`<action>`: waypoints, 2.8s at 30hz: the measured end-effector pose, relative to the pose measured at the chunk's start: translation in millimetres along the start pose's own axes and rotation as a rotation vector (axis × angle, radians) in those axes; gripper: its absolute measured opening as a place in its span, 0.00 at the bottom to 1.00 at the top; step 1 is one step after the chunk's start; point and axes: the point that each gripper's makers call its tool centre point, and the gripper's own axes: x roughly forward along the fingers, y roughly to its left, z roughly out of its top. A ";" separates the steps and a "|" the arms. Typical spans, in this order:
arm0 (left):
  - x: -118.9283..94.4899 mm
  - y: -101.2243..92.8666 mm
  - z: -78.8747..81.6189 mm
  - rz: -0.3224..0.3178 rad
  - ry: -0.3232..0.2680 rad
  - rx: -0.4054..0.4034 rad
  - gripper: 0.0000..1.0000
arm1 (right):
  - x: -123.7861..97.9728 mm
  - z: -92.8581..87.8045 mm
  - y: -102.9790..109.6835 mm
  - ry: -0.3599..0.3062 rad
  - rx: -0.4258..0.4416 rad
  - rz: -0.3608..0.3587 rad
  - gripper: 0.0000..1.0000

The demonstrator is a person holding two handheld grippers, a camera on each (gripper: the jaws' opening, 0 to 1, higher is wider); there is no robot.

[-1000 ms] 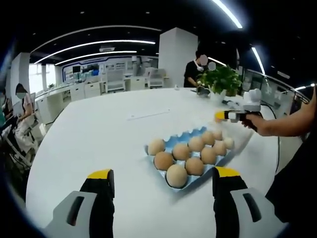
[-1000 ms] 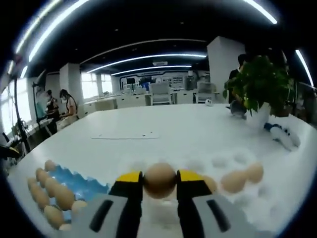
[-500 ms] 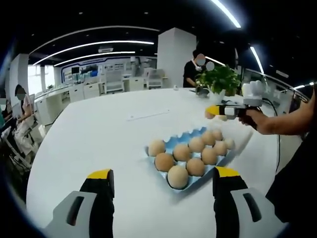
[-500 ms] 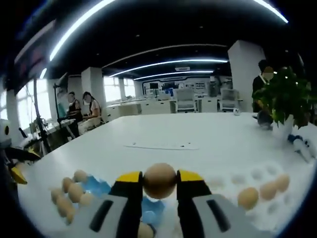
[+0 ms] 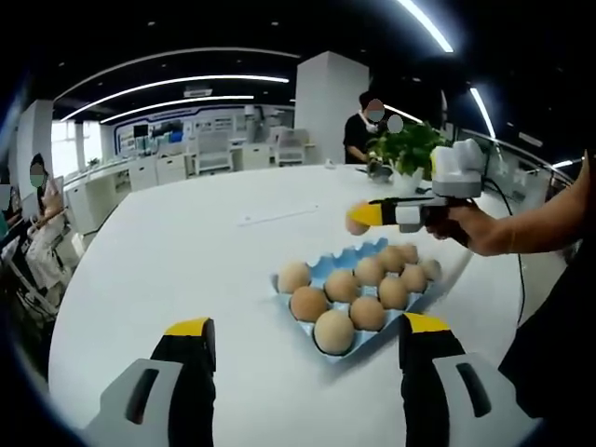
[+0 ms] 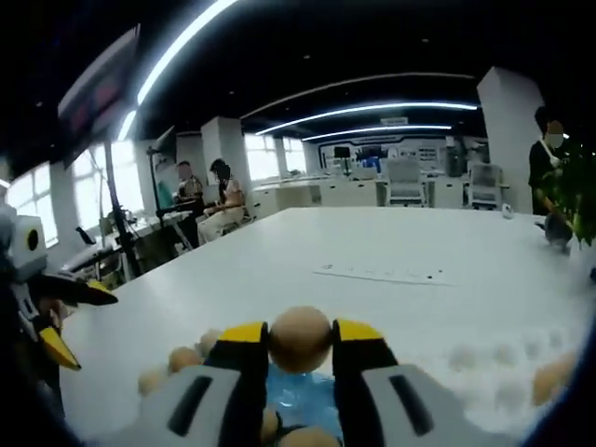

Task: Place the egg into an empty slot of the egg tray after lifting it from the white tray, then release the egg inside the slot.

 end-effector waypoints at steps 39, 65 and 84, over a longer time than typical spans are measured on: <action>-3.5 0.6 -0.3 0.013 -0.006 -0.023 0.80 | 37.8 -50.3 38.4 0.187 0.064 0.098 0.27; -4.1 -0.2 4.3 0.014 -0.021 -0.011 0.80 | 27.9 -51.5 39.9 0.224 0.054 0.138 0.26; -0.5 -7.8 8.6 -0.007 -0.025 0.001 0.80 | -15.5 -30.1 -29.6 0.128 0.073 -0.027 0.26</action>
